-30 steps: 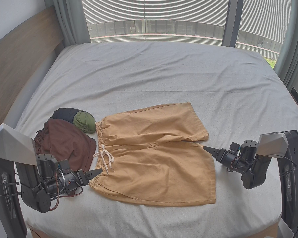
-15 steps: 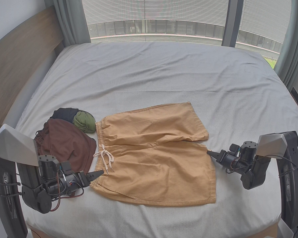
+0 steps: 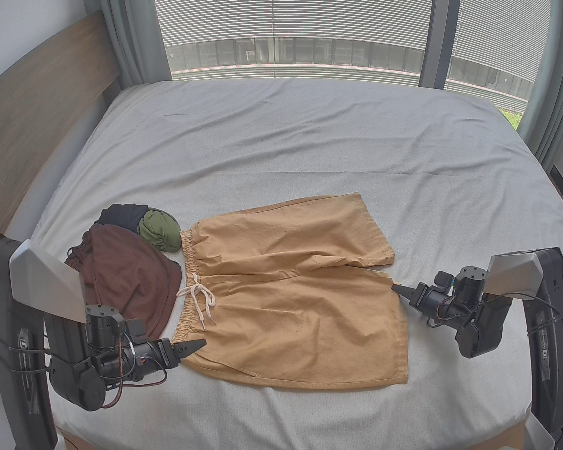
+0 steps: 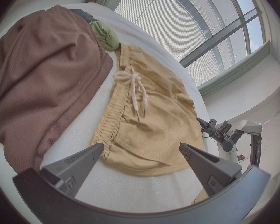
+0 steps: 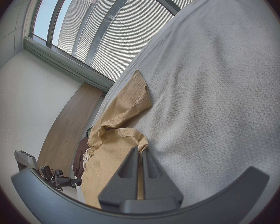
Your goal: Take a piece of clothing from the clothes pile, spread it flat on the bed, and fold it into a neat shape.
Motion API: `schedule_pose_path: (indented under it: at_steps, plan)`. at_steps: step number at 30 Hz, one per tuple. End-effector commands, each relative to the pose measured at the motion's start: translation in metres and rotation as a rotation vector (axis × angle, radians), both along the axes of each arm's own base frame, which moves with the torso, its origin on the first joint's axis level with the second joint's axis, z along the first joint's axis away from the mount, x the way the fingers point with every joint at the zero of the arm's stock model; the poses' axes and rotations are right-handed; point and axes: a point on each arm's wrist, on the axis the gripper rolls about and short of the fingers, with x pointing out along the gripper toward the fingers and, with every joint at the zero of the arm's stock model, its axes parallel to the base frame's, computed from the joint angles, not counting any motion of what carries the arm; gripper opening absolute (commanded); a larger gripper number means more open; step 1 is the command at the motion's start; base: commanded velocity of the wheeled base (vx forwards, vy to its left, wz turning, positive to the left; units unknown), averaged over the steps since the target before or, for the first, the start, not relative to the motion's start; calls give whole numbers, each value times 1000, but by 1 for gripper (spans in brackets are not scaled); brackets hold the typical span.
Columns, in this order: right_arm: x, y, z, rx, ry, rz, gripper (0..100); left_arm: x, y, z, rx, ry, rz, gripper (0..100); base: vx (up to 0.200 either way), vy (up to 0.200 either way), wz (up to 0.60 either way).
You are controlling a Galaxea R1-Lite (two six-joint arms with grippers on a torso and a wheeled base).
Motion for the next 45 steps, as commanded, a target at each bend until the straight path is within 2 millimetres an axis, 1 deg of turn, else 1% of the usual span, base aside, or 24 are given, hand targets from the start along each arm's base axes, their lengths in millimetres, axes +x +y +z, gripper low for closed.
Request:
schedule_pose_path:
  at_steps: [1, 5, 6, 13, 23, 29, 30, 38, 45]
  plan:
    - [0, 1, 0, -1, 0, 3, 0, -5, -4, -13, 12, 53, -14, 100, 0, 0, 0]
    - [0, 0, 0, -1, 0, 2, 0, -5, -4, -17, 31, 56, -20, 100, 0, 0, 0]
    - [0, 0, 0, -1, -1, 2, 100, -5, -4, -17, 32, 56, -21, 100, 0, 0, 0]
    - [3, -1, 5, 1, -20, -9, 100, -5, -4, -17, 32, 56, -21, 100, 0, 0, 0]
    - [7, -1, 3, 0, -23, -38, 100, -5, -4, -18, 32, 60, -20, 100, 0, 0, 0]
    - [5, -1, 3, 54, 24, -54, 100, -5, -4, -18, 32, 59, -20, 100, 0, 0, 0]
    - [5, -2, 3, 54, 22, -55, 0, -5, -4, -18, 32, 59, -20, 100, 0, 0, 0]
    - [1, -2, 1, 54, 41, -56, 0, -5, -4, -18, 32, 59, -20, 100, 0, 0, 0]
    - [4, -2, 6, 55, 21, -57, 0, -5, -4, -19, 32, 62, -21, 100, 0, 0, 0]
